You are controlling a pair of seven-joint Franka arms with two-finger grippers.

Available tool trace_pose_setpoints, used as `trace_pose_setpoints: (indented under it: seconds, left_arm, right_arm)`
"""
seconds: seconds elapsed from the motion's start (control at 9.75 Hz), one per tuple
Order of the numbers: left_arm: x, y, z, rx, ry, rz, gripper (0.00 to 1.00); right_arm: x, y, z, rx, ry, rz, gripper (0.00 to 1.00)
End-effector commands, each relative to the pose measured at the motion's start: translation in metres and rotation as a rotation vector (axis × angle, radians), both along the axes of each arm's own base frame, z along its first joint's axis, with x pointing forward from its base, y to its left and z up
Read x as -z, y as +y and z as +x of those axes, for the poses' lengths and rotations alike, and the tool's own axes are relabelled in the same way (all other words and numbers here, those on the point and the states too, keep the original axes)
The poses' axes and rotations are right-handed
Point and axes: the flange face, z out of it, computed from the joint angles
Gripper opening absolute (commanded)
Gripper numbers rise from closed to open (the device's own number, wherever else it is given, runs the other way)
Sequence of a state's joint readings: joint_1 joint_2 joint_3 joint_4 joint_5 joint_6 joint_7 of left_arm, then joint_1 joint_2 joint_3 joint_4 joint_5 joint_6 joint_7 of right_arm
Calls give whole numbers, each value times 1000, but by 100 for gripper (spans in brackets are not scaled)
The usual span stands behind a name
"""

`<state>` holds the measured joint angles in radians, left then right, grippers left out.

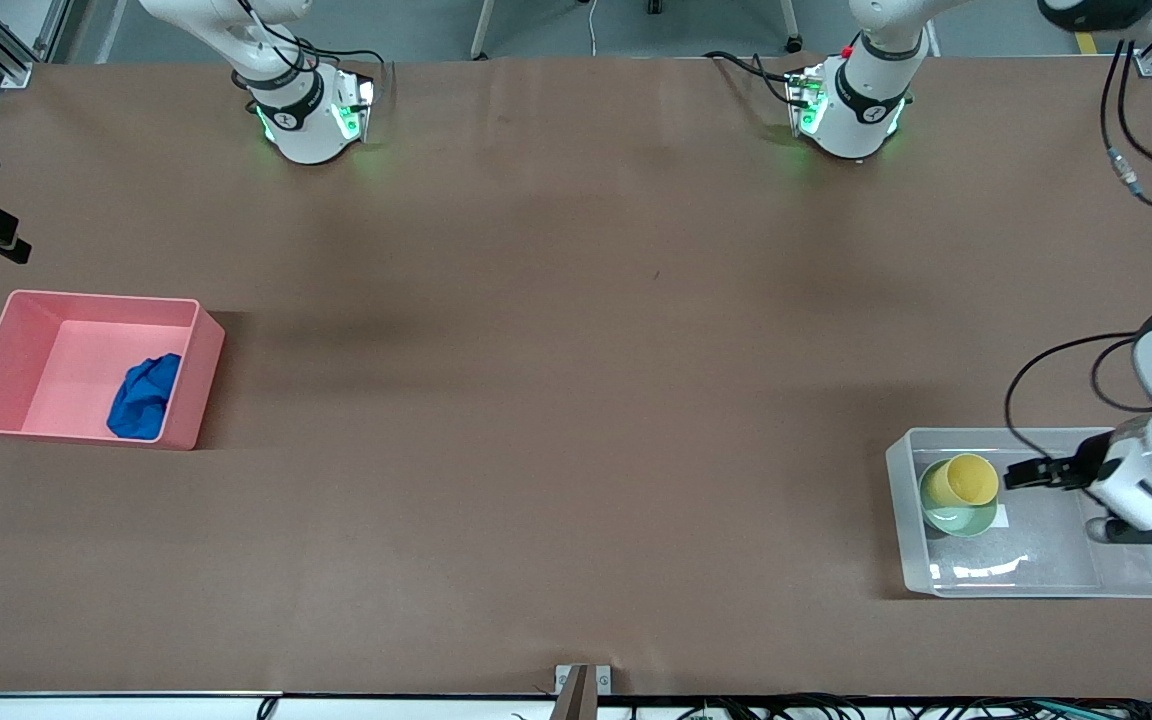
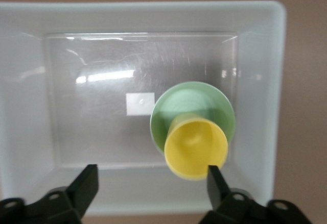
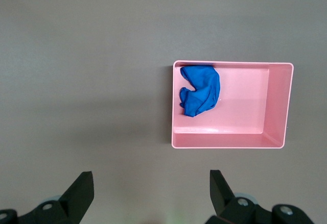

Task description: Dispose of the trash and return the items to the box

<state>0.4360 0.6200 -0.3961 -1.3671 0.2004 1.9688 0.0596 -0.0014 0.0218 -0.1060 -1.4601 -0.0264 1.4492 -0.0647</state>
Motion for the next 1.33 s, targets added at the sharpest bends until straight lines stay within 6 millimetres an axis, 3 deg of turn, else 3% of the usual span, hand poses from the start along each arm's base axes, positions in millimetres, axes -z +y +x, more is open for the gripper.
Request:
trace_pose_setpoints:
  seconds: [0.0, 0.21, 0.41, 0.51, 0.72, 0.82, 1.03, 1.13, 1.23]
  left_arm:
    - [-85, -14, -36, 5, -8, -40, 100]
    - [-154, -53, -65, -76, 9, -8, 100]
    - [-202, -89, -86, -56, -23, 28, 100]
    - [-222, -99, -95, -40, -46, 43, 100]
    - [-252, -130, -119, 7, -53, 62, 100]
    - [-257, -145, -131, 26, -44, 83, 100]
    - [-263, -156, -155, 20, -15, 89, 100]
    - [-261, -160, -165, 19, -5, 83, 100]
    - [-257, -160, -177, 17, 5, 89, 100]
  right_arm:
    - [8, -3, -2, 14, 11, 4, 100]
    - [13, -12, -3, 29, 22, 5, 100]
    - [41, -24, 1, 44, 31, 6, 99]
    - [52, -33, 2, 44, 28, 7, 99]
    - [98, -61, 3, 30, 11, 8, 99]
    - [118, -74, 2, 38, 0, 4, 99]
    - [155, -83, 4, 32, -46, -12, 99]
    - [164, -83, 6, 29, -49, -15, 99]
    - [156, -78, 7, 22, -52, -16, 100]
